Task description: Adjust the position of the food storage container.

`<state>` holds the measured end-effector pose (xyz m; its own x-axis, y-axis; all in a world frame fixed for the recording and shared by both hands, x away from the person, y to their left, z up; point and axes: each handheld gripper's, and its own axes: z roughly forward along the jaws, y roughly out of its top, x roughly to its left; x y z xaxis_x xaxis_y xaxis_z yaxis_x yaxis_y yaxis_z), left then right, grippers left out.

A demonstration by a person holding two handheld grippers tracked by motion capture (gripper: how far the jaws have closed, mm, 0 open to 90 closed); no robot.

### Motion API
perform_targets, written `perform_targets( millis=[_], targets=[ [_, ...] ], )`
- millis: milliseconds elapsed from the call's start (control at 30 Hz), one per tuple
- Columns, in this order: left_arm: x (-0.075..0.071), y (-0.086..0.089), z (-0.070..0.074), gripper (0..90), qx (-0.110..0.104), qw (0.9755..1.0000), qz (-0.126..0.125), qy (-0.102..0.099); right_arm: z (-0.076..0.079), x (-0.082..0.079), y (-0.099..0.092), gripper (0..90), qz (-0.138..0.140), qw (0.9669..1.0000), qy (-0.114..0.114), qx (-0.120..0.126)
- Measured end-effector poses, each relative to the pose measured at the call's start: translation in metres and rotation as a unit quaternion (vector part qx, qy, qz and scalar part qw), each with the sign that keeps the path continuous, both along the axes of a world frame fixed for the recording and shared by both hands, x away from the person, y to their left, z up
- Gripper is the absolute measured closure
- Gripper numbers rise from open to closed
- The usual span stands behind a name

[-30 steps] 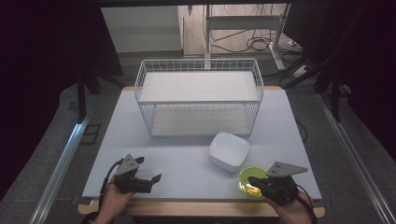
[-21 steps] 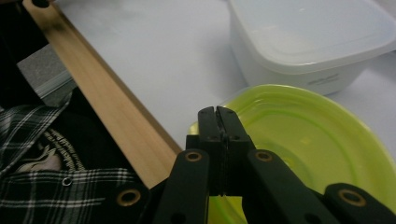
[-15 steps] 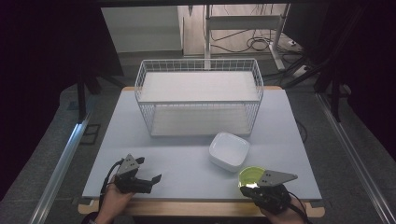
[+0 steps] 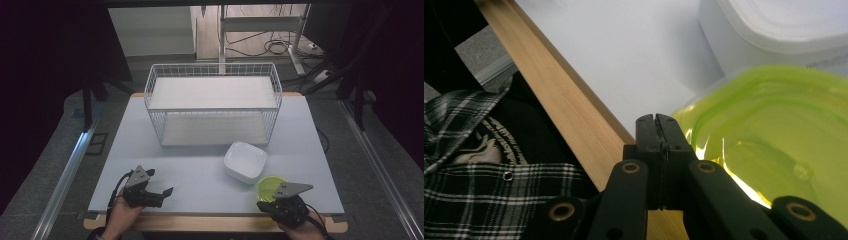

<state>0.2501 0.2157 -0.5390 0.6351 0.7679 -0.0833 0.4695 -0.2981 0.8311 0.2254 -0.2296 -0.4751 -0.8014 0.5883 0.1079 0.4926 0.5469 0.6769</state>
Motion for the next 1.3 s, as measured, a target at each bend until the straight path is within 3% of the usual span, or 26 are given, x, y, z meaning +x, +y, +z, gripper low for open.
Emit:
perform_targets(
  millis=[367, 800, 1033, 1300],
  targets=[
    [0.001, -0.001, -0.001, 3.8, 0.003, 1.0000, -0.002, 0.007, -0.001, 0.008, -0.011, 89.6, -0.019, 0.9998, 0.000, 0.006],
    [0.001, -0.004, -0.001, 5.8, 0.013, 0.9996, -0.003, 0.025, -0.002, 0.025, -0.031, 89.6, -0.062, 0.9980, -0.007, 0.004],
    [0.000, -0.008, 0.000, 6.7, 0.017, 0.9992, -0.010, 0.034, -0.001, 0.038, -0.049, 89.6, -0.097, 0.9951, -0.014, 0.006],
    [0.000, -0.007, 0.001, 5.7, 0.007, 0.9996, -0.020, 0.016, -0.001, 0.049, -0.062, 89.6, -0.122, 0.9924, -0.017, 0.009]
  ],
)
